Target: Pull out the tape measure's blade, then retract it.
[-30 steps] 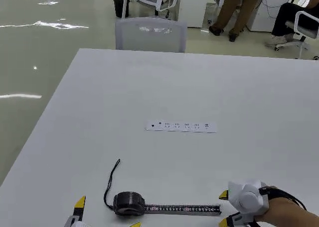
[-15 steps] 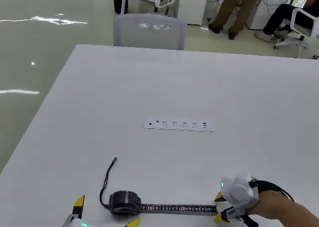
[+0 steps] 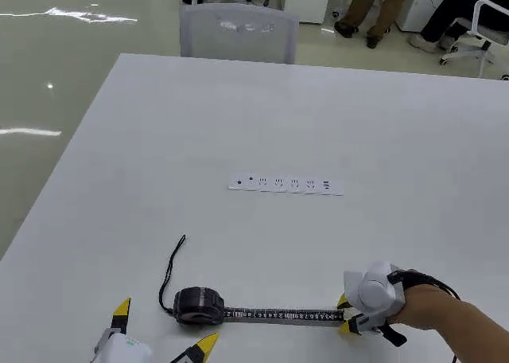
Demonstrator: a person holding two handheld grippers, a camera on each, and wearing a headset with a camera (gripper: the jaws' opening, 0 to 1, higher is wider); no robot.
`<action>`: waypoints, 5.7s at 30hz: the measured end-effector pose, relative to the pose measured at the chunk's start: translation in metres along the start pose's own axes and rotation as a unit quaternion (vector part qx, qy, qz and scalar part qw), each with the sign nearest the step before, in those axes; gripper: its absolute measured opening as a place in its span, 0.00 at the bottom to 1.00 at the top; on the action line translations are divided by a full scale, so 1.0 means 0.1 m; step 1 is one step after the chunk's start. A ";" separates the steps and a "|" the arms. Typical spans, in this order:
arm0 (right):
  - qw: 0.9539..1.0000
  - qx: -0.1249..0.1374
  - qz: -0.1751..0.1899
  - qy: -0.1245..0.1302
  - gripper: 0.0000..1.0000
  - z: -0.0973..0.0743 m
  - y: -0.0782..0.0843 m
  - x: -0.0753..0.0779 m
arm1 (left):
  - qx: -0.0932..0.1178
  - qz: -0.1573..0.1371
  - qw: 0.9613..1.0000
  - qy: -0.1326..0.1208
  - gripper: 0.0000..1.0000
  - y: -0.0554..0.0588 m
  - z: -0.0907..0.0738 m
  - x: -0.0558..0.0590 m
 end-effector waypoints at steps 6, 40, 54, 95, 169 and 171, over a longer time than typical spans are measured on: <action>1.000 -0.001 0.006 0.001 0.15 -0.02 -0.02 -0.03 | 0.002 -0.006 1.000 0.000 0.98 0.01 0.03 -0.01; 0.998 -0.054 0.022 -0.006 0.14 -0.01 -0.08 -0.01 | -0.030 -0.089 0.992 -0.079 0.93 0.18 0.53 0.07; 0.998 -0.060 0.026 -0.005 0.14 -0.01 -0.08 -0.01 | -0.043 -0.075 0.994 -0.069 0.76 0.15 0.67 0.21; 0.997 -0.065 0.038 0.003 0.14 0.00 -0.07 0.01 | -0.069 -0.005 0.995 -0.075 0.60 0.17 0.67 0.25; 0.997 -0.053 0.046 0.013 0.13 0.04 -0.21 -0.04 | -0.093 -0.092 0.989 -0.075 0.60 0.28 0.73 0.20; 0.997 -0.053 0.047 0.015 0.13 0.05 -0.22 -0.04 | -0.093 -0.092 0.989 -0.075 0.60 0.27 0.73 0.20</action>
Point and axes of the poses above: the centre of the closed fingertips' face, and the gripper's own axes: z roughly forward along the fingers, x roughly to its right, y roughly out of its underside, the point moved 5 cm from there along -z, roughly backward along the fingers
